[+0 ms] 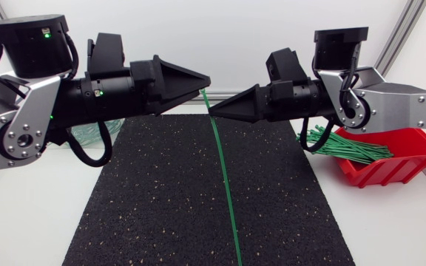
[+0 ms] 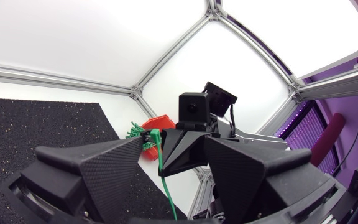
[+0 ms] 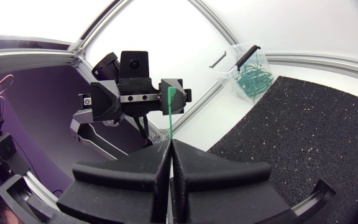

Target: Take a green cable tie from the red box, thread the tail through the head to close it, then place it in the transparent bin on the left.

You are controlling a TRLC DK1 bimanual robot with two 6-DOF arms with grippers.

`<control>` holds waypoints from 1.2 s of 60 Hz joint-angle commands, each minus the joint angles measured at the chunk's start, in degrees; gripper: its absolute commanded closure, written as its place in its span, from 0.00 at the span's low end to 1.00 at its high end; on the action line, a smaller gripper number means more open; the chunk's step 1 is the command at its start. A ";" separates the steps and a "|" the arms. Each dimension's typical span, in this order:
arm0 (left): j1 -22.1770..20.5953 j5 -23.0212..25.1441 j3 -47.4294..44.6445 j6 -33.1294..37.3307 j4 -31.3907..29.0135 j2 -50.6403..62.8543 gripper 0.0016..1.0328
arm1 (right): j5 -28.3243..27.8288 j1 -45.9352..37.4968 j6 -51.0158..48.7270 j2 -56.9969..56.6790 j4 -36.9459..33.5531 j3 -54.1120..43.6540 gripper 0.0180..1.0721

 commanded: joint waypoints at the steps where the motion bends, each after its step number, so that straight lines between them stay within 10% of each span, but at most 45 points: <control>1: -0.78 -0.14 -0.11 -1.89 1.24 0.90 0.37 | 0.05 0.05 2.25 0.56 1.57 -1.61 0.94; 72: -2.45 -0.93 -1.34 -3.82 3.70 3.45 0.62 | 0.14 -1.36 5.06 0.82 6.14 -3.19 0.94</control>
